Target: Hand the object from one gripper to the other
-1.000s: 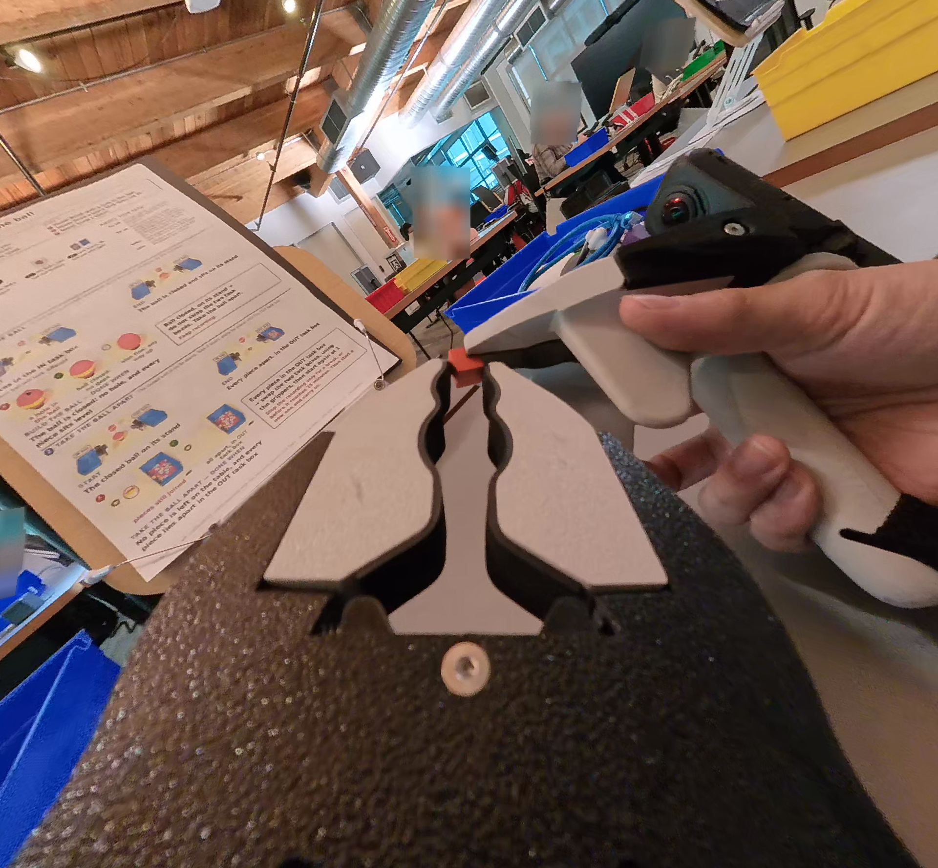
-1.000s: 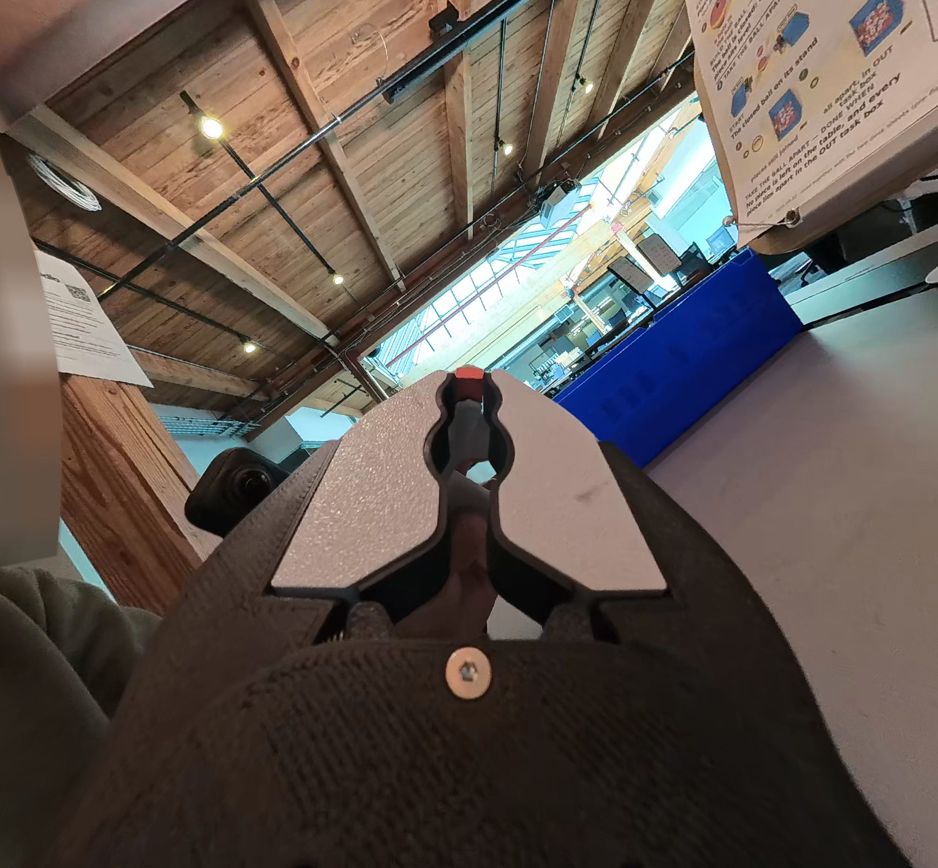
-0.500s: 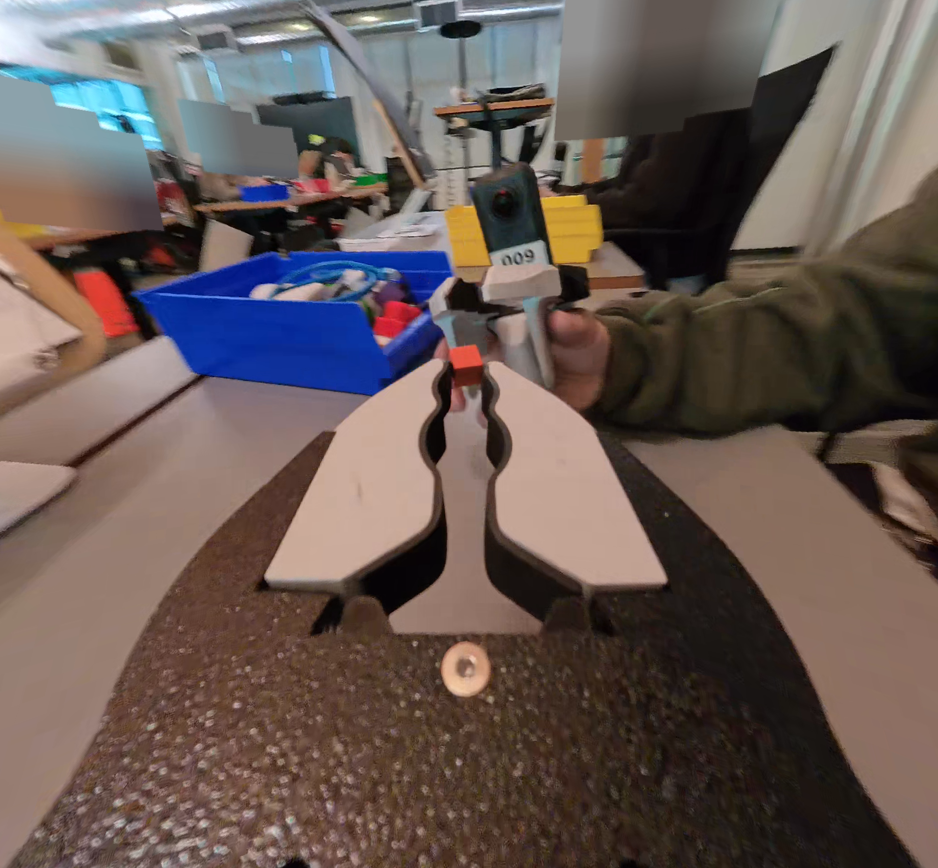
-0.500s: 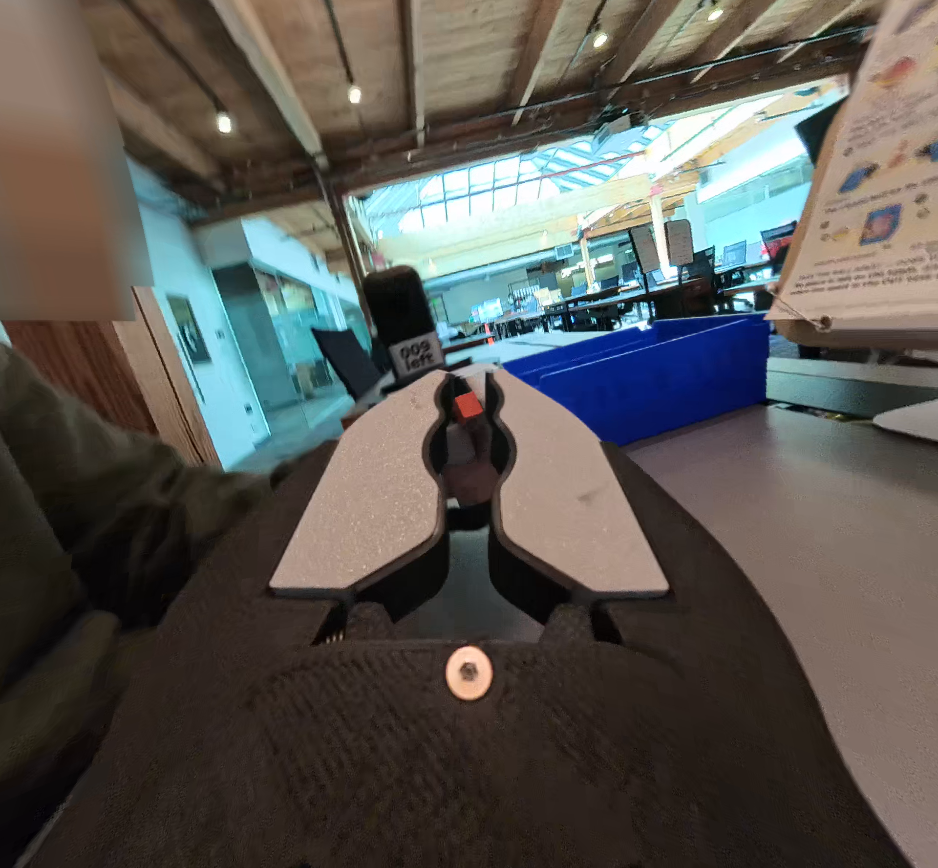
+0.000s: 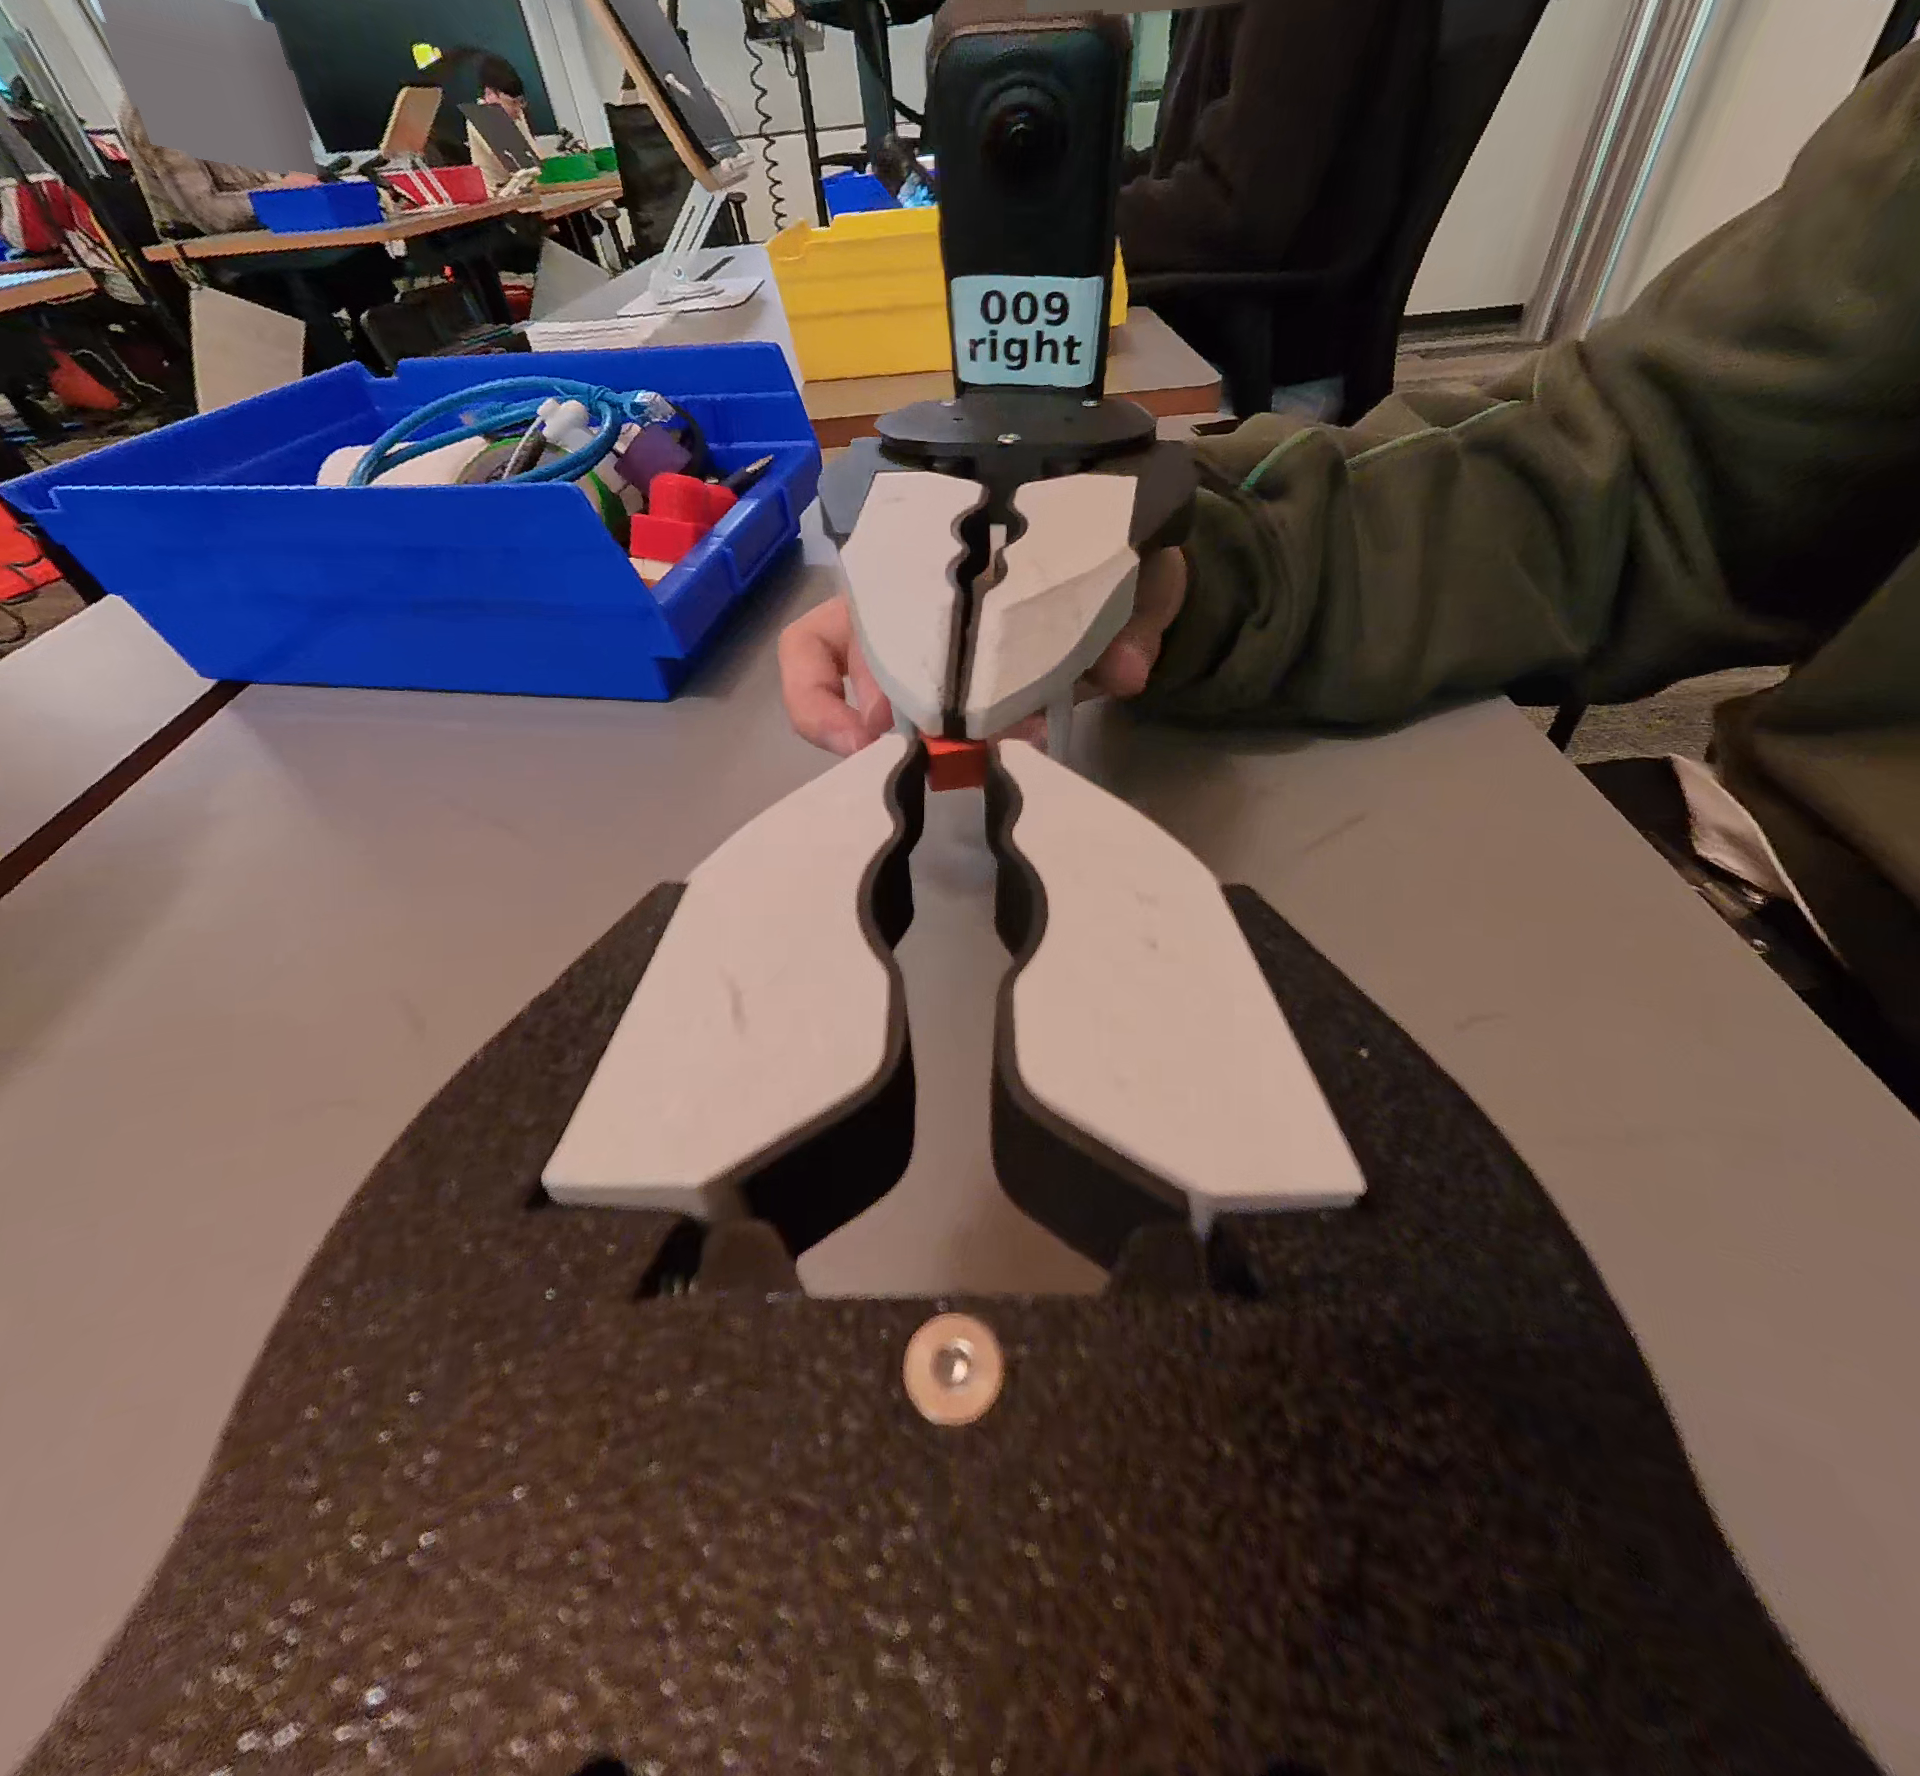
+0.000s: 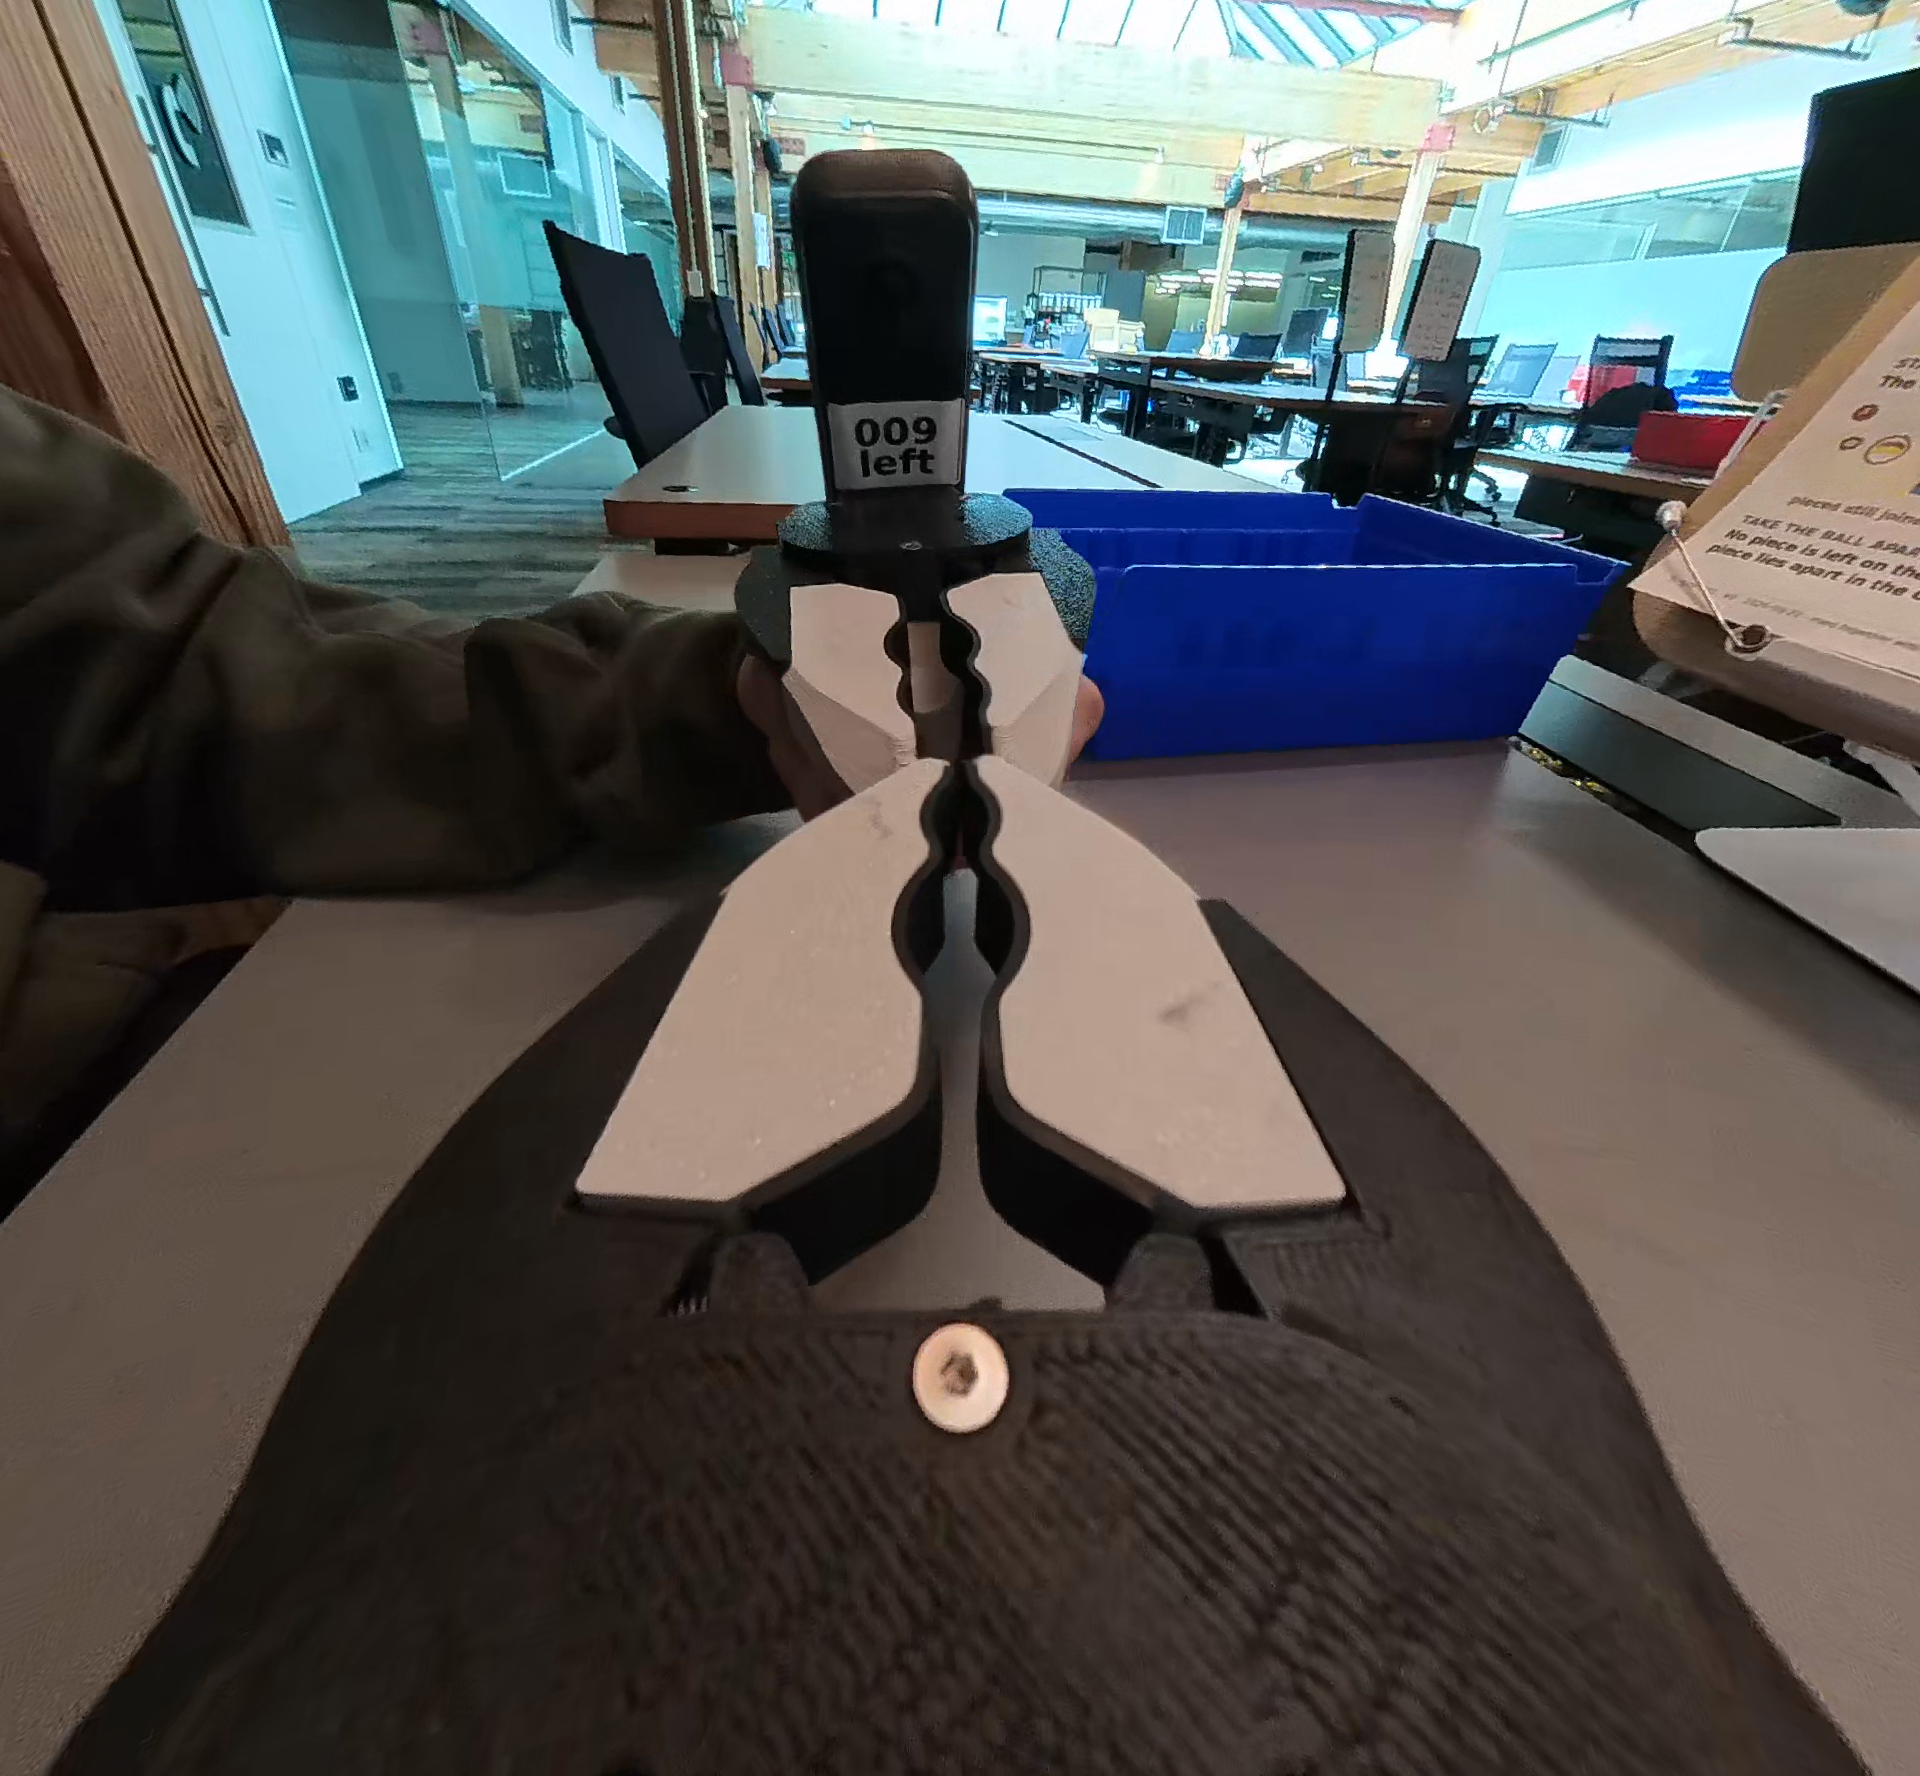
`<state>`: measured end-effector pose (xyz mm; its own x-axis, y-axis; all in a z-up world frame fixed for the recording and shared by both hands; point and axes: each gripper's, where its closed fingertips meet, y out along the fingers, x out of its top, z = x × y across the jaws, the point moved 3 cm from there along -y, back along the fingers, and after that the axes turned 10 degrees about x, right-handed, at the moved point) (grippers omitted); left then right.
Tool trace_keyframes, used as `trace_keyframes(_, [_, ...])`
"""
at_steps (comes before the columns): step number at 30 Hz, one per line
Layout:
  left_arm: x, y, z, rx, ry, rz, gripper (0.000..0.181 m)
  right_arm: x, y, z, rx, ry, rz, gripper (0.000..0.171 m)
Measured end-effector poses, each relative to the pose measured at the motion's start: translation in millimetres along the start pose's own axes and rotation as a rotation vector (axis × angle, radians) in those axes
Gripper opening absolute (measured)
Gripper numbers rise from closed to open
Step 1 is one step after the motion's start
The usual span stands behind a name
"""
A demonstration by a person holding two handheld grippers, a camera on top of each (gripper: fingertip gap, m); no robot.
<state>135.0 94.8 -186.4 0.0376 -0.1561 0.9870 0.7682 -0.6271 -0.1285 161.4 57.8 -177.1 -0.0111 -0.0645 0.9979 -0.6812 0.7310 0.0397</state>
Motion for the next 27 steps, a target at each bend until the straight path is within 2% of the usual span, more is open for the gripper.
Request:
trace_keyframes(3, [0.3, 0.6, 0.6, 0.01, 0.007, -0.002, 0.01, 0.2, -1.1, -3.5, -0.038, -0.026, 0.01, 0.0])
trace_keyframes(6, [1.8, 0.2, 0.5, 0.022, 0.034, -0.013, 0.01, 1.2, -3.8, -8.1, -0.073, -0.008, -0.008, 0.02])
trace_keyframes(10, [1.2, 0.4, 2.0, 0.036, 0.04, -0.01, 0.01, 0.2, -2.2, -4.9, -0.037, 0.01, 0.002, 0.008])
trace_keyframes(17, [2.7, 0.5, 4.8, 0.058, 0.031, -0.023, 0.01, 1.2, -3.5, -6.2, -0.043, 0.013, -0.009, 0.016])
trace_keyframes(27, [3.3, 0.1, 4.3, 0.048, 0.015, -0.03, 0.01, 1.3, -2.7, -6.2, -0.034, 0.027, -0.012, 0.011])
